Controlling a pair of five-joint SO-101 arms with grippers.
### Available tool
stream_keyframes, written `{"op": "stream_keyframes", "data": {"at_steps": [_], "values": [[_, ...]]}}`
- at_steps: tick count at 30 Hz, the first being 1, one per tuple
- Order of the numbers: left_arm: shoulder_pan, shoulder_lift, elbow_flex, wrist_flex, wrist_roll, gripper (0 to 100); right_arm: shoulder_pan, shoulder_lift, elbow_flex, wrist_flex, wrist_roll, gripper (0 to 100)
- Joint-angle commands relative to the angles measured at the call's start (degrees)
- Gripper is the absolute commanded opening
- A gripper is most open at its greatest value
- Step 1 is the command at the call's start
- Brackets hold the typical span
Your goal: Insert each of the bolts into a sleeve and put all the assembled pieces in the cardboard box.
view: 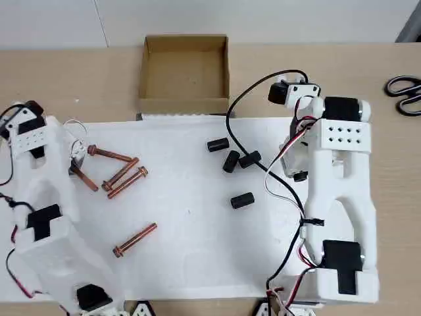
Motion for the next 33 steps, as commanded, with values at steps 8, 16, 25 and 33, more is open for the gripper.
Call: {"op": "stream_keyframes", "data": {"at_steps": [8,16,25,33], "values": [[5.36,-0.18,-14.55,17.32,0.18,1,0.22,-0.22,-0.26,0.4,0.26,0.3],[9.58,-0.35,-34.15,27.52,-0.09,1,-1.1,-0.66,-0.53,0.57,0.18,0.3],[17.23,-13.54,-36.97,27.52,-7.47,1,-8.31,-0.84,-0.53,0.75,-7.56,0.3],[25.32,-29.45,-29.32,27.52,-13.45,1,-9.54,-14.9,-0.18,0.84,-10.55,0.3]]}}
